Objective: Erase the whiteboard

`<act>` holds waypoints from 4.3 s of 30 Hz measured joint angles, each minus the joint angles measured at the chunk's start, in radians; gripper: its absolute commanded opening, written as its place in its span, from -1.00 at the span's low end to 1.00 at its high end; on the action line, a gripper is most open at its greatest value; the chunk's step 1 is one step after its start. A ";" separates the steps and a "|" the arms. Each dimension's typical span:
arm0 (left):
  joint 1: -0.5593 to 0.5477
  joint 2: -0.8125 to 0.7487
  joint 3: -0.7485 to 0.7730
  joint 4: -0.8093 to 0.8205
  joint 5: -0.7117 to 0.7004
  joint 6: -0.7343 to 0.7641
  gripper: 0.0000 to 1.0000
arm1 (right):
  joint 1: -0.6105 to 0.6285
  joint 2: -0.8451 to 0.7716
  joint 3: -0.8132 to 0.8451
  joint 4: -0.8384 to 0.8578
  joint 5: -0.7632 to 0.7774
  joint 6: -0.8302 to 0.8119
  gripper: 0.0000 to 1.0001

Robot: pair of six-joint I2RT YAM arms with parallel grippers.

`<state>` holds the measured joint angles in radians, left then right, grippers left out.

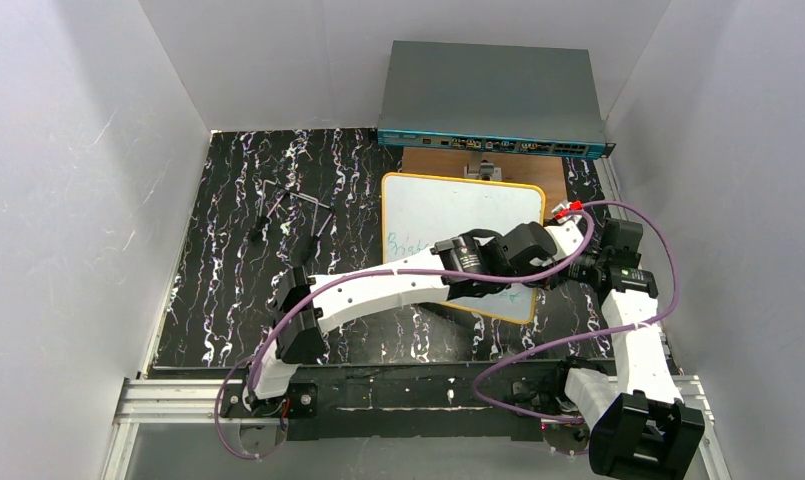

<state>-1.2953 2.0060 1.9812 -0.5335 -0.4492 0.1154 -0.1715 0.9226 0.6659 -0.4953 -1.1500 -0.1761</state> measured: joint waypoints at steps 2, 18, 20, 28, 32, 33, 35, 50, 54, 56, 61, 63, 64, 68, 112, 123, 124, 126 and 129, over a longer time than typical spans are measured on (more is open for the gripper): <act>0.005 0.010 0.032 -0.027 -0.003 0.009 -1.00 | 0.000 0.000 0.000 0.000 -0.002 -0.002 -0.97; 0.048 0.076 0.216 -0.104 0.018 0.033 -1.00 | -0.004 0.000 0.000 -0.011 -0.001 0.006 -0.97; 0.030 0.066 0.168 -0.114 0.020 0.032 -1.00 | -0.005 0.000 0.000 -0.011 0.002 0.011 -0.97; 0.004 0.087 0.199 -0.180 0.019 0.043 -1.00 | -0.005 0.000 0.000 -0.012 -0.005 0.000 -0.97; 0.026 0.140 0.330 -0.227 0.032 0.051 -1.00 | -0.006 0.000 0.000 -0.003 -0.003 0.000 -0.97; 0.032 0.150 0.360 -0.234 0.035 0.052 -1.00 | -0.006 0.000 0.000 -0.003 -0.003 0.000 -0.97; 0.048 0.156 0.389 -0.235 0.044 0.053 -1.00 | -0.006 0.000 0.000 -0.003 -0.003 0.001 -0.97; 0.019 0.105 0.217 -0.194 0.073 0.021 -1.00 | -0.011 0.001 0.000 -0.011 0.002 0.013 -0.97; 0.064 0.095 0.216 -0.185 0.155 -0.034 -1.00 | -0.014 0.002 0.000 -0.006 0.008 0.020 -0.97; 0.095 0.085 0.214 -0.169 0.210 -0.072 -1.00 | -0.017 0.002 0.000 0.005 0.012 0.021 -0.97; 0.192 0.078 0.266 -0.141 0.312 -0.152 -1.00 | -0.020 0.002 0.000 0.006 0.019 0.040 -0.97; 0.225 0.076 0.282 -0.110 0.328 -0.180 -1.00 | -0.021 0.002 0.000 0.006 0.019 0.042 -0.97; 0.238 0.072 0.278 -0.093 0.337 -0.194 -1.00 | -0.021 0.002 0.000 0.005 0.019 0.043 -0.97; 0.264 -0.037 0.064 0.042 0.349 -0.235 -1.00 | -0.023 0.001 0.000 0.003 0.015 0.041 -0.97; 0.610 -0.595 -1.385 0.901 0.411 -0.441 -1.00 | -0.018 -0.011 0.000 -0.004 -0.007 -0.012 -0.97; 0.671 -0.566 -1.099 0.856 0.411 -0.396 -1.00 | -0.024 -0.011 0.000 -0.004 -0.010 -0.015 -0.97; 0.675 -0.563 -1.099 0.868 0.412 -0.396 -1.00 | -0.025 -0.011 0.000 -0.004 -0.011 -0.015 -0.97; 0.679 -0.549 -1.119 0.893 0.416 -0.399 -1.00 | -0.025 -0.011 0.000 -0.006 -0.008 -0.010 -0.97; 0.678 -0.539 -1.218 0.958 0.443 -0.416 -1.00 | -0.033 -0.011 0.000 -0.014 -0.005 0.003 -0.97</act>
<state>-0.6170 1.4666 0.7635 0.4248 -0.0063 -0.3004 -0.2043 0.9112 0.6659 -0.5095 -1.1545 -0.1726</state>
